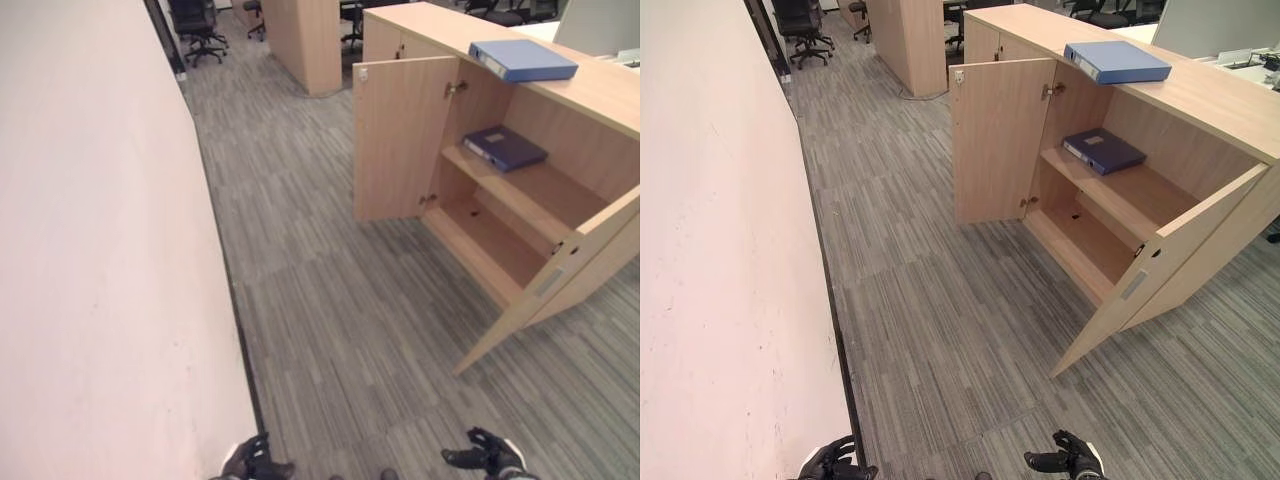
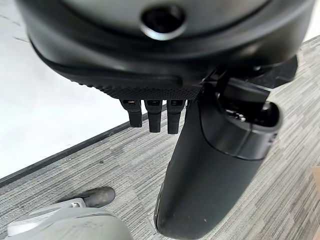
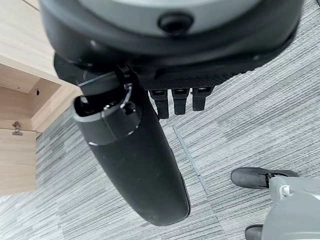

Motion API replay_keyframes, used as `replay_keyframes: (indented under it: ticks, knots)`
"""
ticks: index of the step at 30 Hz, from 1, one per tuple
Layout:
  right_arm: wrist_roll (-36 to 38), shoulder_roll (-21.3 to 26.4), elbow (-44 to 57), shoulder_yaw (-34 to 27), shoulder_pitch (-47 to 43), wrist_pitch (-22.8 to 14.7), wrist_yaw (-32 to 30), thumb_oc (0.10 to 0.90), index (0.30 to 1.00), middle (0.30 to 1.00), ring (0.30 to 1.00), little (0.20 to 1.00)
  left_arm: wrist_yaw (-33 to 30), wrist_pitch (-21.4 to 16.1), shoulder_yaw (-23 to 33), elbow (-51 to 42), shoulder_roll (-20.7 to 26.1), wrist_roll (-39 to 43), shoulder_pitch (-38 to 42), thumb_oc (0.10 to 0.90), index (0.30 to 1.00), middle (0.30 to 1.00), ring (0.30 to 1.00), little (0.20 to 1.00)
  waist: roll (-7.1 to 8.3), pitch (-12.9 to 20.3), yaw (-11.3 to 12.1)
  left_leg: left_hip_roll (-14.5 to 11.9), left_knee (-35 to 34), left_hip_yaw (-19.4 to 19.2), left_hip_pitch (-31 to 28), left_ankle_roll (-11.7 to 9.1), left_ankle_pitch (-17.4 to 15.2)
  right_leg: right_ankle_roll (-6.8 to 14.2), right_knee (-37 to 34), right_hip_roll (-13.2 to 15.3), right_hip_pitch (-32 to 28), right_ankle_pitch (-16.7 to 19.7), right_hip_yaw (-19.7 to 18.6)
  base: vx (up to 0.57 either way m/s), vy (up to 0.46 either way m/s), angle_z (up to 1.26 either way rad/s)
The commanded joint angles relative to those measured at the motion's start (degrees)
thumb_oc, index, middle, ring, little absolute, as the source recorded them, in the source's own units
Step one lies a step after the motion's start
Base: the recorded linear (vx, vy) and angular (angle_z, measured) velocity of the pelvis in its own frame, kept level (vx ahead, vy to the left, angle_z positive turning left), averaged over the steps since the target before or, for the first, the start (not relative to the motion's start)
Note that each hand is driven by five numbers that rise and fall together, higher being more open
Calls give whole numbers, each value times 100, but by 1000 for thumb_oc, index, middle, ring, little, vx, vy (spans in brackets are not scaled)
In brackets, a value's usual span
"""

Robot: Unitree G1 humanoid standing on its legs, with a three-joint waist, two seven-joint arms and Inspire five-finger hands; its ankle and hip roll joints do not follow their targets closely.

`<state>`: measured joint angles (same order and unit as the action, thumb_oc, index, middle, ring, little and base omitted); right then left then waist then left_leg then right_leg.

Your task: Put the empty folder in the office cabinet

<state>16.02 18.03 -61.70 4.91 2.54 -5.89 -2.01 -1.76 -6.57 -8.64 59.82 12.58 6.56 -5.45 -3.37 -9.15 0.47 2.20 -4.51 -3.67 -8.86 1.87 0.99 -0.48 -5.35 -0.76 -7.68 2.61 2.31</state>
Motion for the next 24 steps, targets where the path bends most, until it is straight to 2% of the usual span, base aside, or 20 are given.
replay_keyframes:
  ticks: [1, 24]
  knots:
    - [88, 127, -212, 54, -178, -183, -43, 800, 900, 900, 900, 900, 46, -270, 32, 148, 238, 65, 316, 800, 900, 900, 900, 900, 228, 209, 162, -536, -34, 305, -121, -514, -421, 743, 78, 592, -104, -506, -82, 0, 0, 0]
    - [76, 89, -463, 57, -239, -144, -91, 800, 900, 900, 900, 900, 2, -259, 75, 421, 172, 98, 377, 800, 900, 900, 900, 900, 222, 232, 160, -546, -30, 390, -95, -527, -398, 700, 101, 563, -114, -560, -29, -1, -2, 1]
